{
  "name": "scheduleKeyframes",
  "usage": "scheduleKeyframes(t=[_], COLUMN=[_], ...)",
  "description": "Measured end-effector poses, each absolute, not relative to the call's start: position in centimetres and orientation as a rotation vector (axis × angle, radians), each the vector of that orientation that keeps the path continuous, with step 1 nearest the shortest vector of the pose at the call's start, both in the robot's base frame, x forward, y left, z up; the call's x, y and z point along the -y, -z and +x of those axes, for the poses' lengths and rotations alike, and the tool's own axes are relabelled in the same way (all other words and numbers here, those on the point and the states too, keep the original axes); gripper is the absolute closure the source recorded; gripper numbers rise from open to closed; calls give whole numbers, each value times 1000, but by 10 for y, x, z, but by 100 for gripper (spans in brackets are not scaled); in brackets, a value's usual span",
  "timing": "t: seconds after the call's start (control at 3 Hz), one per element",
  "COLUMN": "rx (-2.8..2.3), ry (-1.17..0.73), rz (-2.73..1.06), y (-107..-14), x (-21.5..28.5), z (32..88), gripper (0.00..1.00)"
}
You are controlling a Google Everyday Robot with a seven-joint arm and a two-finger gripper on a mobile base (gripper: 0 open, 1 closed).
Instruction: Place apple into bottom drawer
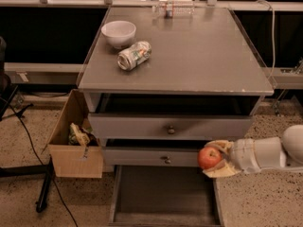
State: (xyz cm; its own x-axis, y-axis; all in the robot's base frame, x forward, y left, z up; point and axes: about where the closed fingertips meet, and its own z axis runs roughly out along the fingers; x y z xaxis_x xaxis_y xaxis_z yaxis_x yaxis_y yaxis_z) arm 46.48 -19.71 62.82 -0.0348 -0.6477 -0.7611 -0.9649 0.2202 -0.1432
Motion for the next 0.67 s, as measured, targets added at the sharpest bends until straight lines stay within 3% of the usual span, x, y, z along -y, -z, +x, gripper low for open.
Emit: scheduleKeyframes(t=[0.67], rx=[-1803], ry=[-622], rz=[-1534], y=[-546], x=[183], z=[461], gripper=[100])
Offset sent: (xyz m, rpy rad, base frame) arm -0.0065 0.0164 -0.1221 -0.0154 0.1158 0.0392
